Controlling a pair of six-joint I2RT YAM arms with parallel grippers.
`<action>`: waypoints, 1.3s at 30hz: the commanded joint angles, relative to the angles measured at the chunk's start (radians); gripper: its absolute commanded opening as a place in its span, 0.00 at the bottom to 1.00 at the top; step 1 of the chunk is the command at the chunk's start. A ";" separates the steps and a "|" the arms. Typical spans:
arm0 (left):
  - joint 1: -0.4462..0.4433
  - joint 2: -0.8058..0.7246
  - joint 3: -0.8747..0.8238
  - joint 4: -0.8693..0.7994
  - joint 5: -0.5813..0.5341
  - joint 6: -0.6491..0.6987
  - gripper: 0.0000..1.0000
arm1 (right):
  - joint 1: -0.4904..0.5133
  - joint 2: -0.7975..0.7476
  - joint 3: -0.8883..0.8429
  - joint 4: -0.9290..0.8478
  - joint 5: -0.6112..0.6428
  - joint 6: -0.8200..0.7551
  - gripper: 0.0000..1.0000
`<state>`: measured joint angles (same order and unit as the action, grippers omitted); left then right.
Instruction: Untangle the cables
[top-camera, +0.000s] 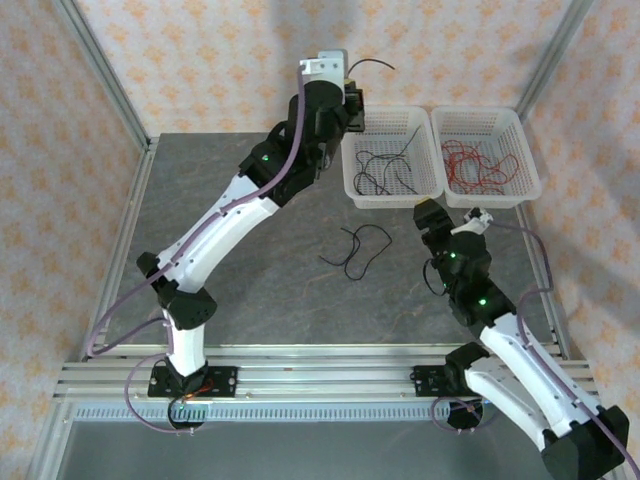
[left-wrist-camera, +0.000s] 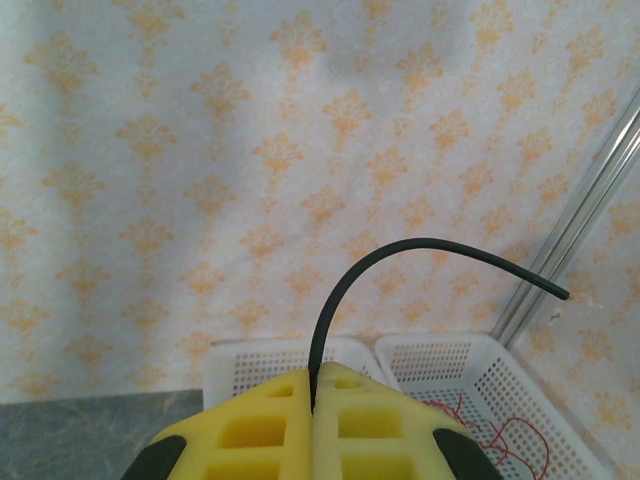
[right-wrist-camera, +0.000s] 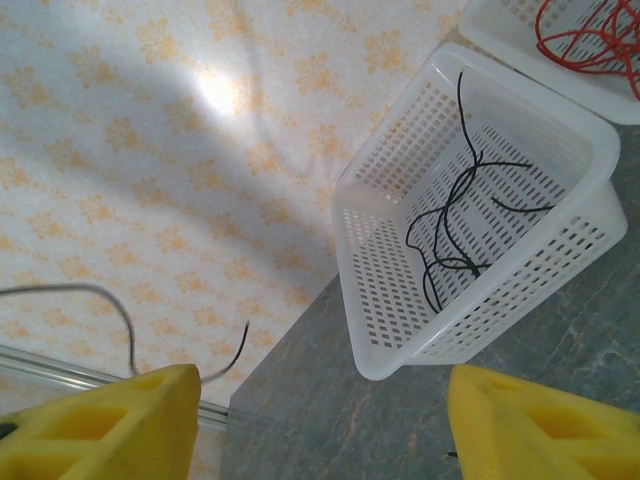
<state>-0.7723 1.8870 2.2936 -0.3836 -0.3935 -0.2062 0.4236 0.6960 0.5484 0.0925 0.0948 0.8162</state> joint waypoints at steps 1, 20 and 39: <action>0.006 0.015 0.039 0.121 0.006 0.065 0.01 | -0.002 -0.044 -0.002 -0.114 0.013 -0.057 0.67; 0.062 0.344 0.022 0.574 0.078 0.214 0.02 | -0.002 -0.328 -0.149 -0.376 0.062 -0.030 0.67; 0.067 0.531 -0.074 0.396 0.143 0.069 0.03 | -0.001 -0.305 -0.145 -0.473 -0.081 -0.018 0.67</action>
<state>-0.7124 2.3680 2.2372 0.0818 -0.2787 -0.1009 0.4236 0.3691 0.3630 -0.3248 0.0509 0.8032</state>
